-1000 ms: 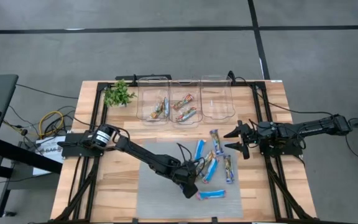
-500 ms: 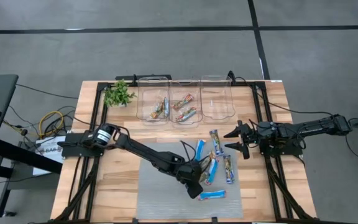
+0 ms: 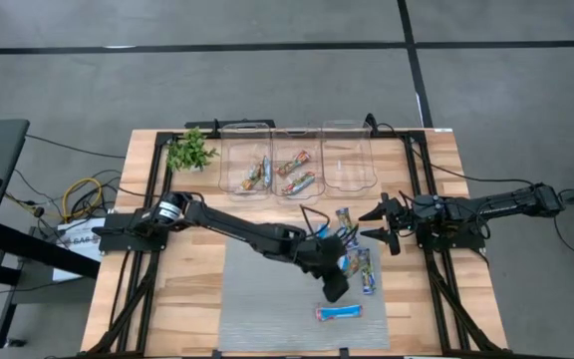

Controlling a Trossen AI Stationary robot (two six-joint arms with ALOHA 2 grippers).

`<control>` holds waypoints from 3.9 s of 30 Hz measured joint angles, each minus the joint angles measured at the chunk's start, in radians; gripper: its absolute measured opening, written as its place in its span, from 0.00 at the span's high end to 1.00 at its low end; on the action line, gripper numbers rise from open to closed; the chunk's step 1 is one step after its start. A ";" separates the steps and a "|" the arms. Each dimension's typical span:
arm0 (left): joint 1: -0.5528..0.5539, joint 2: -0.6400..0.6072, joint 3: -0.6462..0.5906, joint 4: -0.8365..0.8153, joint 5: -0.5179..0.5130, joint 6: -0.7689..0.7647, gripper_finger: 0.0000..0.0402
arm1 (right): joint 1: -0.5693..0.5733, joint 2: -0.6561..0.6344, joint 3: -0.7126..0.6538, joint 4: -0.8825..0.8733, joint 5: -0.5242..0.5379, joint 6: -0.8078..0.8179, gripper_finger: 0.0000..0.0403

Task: Pick and place Granola Bars by type
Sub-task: Put the blue granola bar into the right transparent bin

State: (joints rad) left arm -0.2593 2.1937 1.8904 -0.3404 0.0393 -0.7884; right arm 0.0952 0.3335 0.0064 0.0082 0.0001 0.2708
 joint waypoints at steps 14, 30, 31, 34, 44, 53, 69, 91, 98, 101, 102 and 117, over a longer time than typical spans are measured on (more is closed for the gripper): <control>0.065 -0.002 0.158 -0.005 0.032 0.099 0.89 | 0.000 0.000 0.000 0.000 0.000 0.000 0.44; 0.308 -0.002 0.158 -0.001 0.193 0.119 0.89 | 0.000 0.000 0.000 0.000 0.000 0.000 0.44; 0.330 -0.002 0.158 -0.001 0.211 0.128 0.89 | 0.000 0.000 0.000 0.000 0.000 0.000 0.44; 0.403 -0.002 0.158 -0.001 0.242 0.144 0.89 | 0.000 0.000 0.000 0.000 0.000 0.000 0.44; 0.593 -0.002 0.158 -0.005 0.244 0.221 0.89 | 0.000 0.000 0.000 0.000 0.000 0.000 0.44; 0.634 -0.002 0.158 -0.009 0.244 0.343 0.89 | 0.000 0.000 0.000 0.000 0.000 0.000 0.44; 0.619 0.002 0.046 0.028 0.117 0.680 0.89 | 0.000 0.000 0.000 0.000 0.000 0.000 0.44; 0.582 0.002 0.045 0.108 0.150 0.635 0.59 | 0.000 0.000 0.000 0.000 0.000 0.000 0.44; 0.531 0.002 0.045 0.107 0.245 0.615 0.61 | 0.000 0.000 0.000 0.000 0.000 0.000 0.44; 0.497 0.002 0.045 0.104 0.283 0.603 0.61 | 0.000 0.000 0.000 0.000 0.000 0.000 0.44; 0.484 0.002 0.045 0.104 0.294 0.592 0.61 | 0.000 0.000 0.000 0.000 0.000 0.000 0.44; 0.247 0.002 0.055 0.066 0.305 0.336 0.62 | 0.000 0.000 0.000 0.000 0.000 0.000 0.44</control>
State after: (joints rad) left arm -0.0120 2.1952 1.9453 -0.2748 0.3440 -0.4524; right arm 0.0952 0.3336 0.0067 0.0080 -0.0002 0.2707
